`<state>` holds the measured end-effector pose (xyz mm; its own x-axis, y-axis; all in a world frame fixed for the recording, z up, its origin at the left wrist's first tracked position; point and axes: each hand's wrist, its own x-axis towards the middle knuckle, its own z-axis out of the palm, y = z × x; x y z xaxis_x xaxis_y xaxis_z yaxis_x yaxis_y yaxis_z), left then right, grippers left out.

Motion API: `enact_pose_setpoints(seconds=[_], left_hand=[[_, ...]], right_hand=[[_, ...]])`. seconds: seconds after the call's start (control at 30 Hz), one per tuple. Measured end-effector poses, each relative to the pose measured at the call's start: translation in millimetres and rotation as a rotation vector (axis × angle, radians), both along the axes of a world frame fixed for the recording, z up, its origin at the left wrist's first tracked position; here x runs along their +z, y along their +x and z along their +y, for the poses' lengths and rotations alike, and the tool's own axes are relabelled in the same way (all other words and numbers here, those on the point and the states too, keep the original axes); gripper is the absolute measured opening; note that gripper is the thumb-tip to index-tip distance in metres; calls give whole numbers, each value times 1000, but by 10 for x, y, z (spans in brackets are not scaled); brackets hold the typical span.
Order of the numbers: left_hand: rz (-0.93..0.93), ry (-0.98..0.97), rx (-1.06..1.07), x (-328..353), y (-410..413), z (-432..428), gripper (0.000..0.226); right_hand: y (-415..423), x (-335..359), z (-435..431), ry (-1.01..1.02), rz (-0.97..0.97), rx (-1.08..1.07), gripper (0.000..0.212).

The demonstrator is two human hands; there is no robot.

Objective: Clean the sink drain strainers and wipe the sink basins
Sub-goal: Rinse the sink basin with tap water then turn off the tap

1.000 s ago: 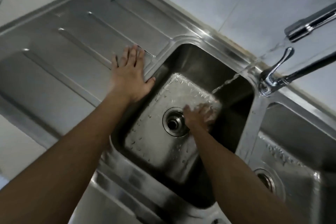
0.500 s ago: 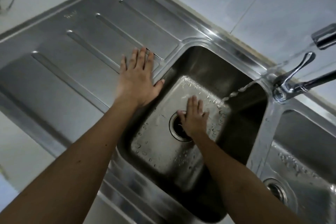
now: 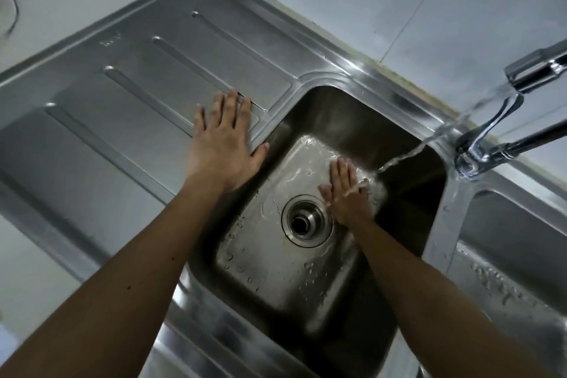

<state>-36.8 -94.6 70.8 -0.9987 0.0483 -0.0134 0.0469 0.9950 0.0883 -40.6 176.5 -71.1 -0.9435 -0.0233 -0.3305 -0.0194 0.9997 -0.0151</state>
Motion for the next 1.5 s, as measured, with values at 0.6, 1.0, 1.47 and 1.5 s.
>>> enact_pose_setpoints(seconds=[0.6, 1.0, 1.47, 1.5], left_hand=[[28, 20, 4, -53, -42, 2, 81], [-1, 18, -12, -6, -1, 6, 81], [-77, 13, -148, 122, 99, 131, 58], [-87, -3, -154, 127, 94, 133, 58]], right_hand=[[1086, -62, -1003, -188, -7, 97, 67], [981, 398, -660, -331, -410, -201, 64], [103, 2736, 721, -69, 803, -349, 57], [108, 2715, 737, -19, 700, -329, 63]])
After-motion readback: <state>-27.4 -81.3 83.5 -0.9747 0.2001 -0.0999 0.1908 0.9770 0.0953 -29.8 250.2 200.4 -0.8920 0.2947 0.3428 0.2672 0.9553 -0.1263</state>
